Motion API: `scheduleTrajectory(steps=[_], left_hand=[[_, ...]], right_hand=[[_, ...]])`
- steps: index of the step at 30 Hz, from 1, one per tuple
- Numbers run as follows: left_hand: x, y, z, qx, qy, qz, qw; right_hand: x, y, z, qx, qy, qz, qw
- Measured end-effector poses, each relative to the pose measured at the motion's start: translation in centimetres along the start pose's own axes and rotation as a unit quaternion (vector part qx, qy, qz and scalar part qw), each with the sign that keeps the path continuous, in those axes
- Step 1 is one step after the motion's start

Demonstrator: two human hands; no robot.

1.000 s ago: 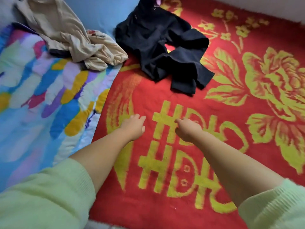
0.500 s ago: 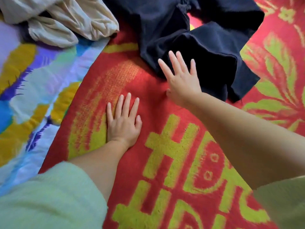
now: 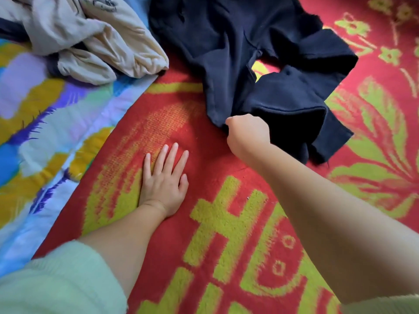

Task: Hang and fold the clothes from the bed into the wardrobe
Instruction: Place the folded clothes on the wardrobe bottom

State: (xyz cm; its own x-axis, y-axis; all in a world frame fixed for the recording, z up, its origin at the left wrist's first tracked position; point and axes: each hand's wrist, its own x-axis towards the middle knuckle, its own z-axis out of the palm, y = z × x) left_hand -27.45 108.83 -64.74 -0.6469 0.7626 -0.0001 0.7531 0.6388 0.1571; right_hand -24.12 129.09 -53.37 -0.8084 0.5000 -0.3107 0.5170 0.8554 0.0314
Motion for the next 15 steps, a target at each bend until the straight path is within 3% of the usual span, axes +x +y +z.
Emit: scheduleTrajectory(steps=[7, 9, 10, 11, 13, 14, 15], left_hand=[[1.7, -0.7, -0.6, -0.016, -0.029, 0.003, 0.999], [0.7, 0.7, -1.5, -0.107, -0.048, -0.069, 0.991], [0.0, 1.8, -2.2, -0.227, -0.03, -0.142, 0.963], [-1.3, 3.3, -4.0, -0.381, -0.014, -0.252, 0.889], [-3.9, 6.0, -7.1, -0.657, 0.002, -0.399, 0.64], [-5.8, 6.8, -8.1, -0.732, -0.016, -0.416, 0.54], [-7.4, 7.4, -9.5, -0.756, -0.039, -0.426, 0.495]], right_hand=[[-11.0, -1.4, 4.2, 0.075, -0.026, 0.004, 0.997], [-16.0, -2.3, 6.6, 0.122, -0.069, 0.011, 0.99], [-18.4, -2.7, 7.5, 0.15, -0.089, 0.018, 0.985], [-21.0, -3.0, 8.0, 0.175, -0.11, 0.026, 0.978], [-25.3, -3.6, 8.5, 0.217, -0.155, 0.04, 0.963], [-27.9, -3.9, 8.1, 0.233, -0.184, 0.045, 0.954], [-30.2, -4.2, 7.7, 0.245, -0.208, 0.045, 0.946]])
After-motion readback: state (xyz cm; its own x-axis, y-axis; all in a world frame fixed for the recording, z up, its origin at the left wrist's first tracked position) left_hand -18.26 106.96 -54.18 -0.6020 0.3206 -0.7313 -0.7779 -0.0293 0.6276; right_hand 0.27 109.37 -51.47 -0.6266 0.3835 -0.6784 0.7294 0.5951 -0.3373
